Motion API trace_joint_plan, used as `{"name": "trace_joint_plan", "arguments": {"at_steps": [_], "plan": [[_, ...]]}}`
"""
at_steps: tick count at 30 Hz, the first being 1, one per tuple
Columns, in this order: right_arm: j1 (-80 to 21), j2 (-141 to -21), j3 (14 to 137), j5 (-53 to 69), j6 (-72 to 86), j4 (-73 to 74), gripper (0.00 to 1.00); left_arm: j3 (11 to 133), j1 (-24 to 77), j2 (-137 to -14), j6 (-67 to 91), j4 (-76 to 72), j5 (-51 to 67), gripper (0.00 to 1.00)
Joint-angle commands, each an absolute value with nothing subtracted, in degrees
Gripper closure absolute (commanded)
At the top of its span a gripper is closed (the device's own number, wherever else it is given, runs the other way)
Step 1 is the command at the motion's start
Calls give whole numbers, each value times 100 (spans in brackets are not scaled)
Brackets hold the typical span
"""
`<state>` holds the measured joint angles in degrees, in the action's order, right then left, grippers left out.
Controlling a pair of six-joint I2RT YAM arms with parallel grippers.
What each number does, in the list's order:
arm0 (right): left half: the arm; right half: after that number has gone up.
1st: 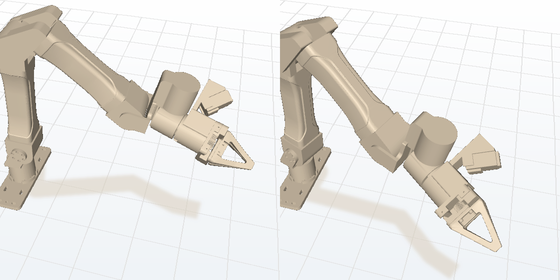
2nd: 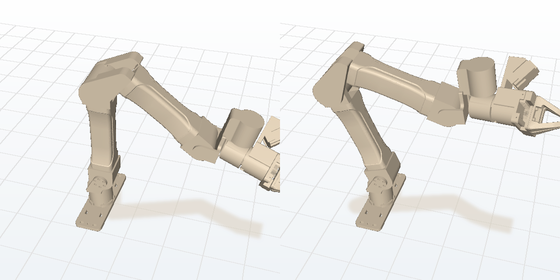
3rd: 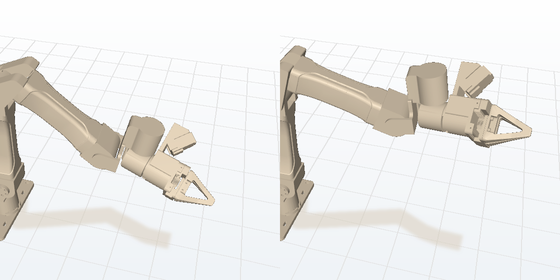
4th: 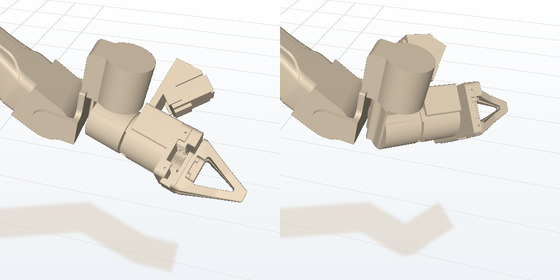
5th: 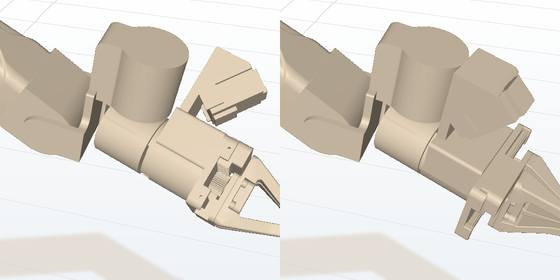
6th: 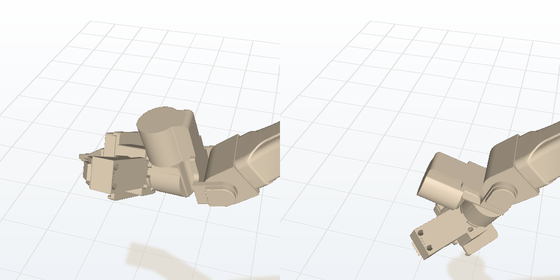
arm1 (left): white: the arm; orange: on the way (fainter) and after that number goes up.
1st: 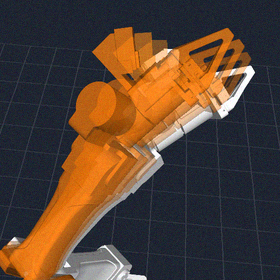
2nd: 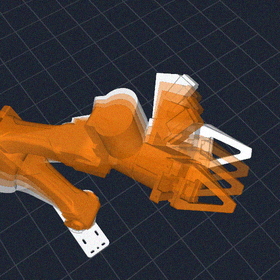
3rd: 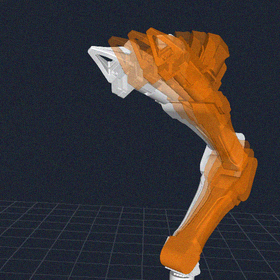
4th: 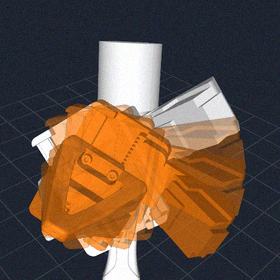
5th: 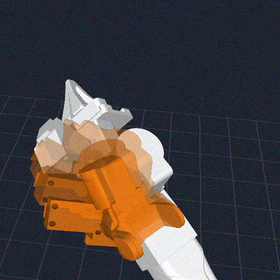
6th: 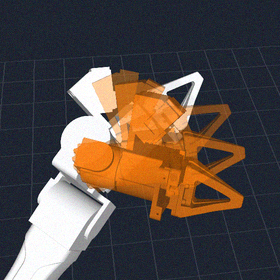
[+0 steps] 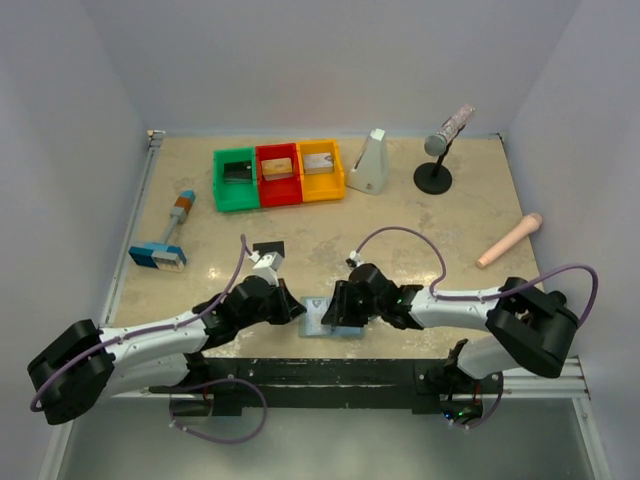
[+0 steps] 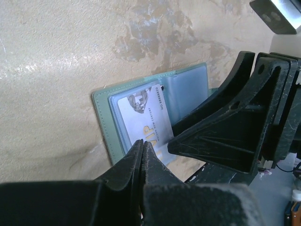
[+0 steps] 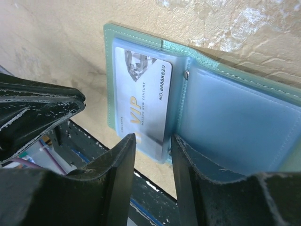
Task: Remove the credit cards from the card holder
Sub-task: Remove the credit card from the card holder.
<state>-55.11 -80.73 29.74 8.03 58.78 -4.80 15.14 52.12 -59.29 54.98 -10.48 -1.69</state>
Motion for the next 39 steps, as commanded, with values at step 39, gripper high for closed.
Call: {"name": "trace_joint_plan", "arguments": {"at_steps": [39], "plan": [[-5440,-7700,2022,563,6310,-2601,61,1538,5186,-6934,5520,-1714,114,100]]}}
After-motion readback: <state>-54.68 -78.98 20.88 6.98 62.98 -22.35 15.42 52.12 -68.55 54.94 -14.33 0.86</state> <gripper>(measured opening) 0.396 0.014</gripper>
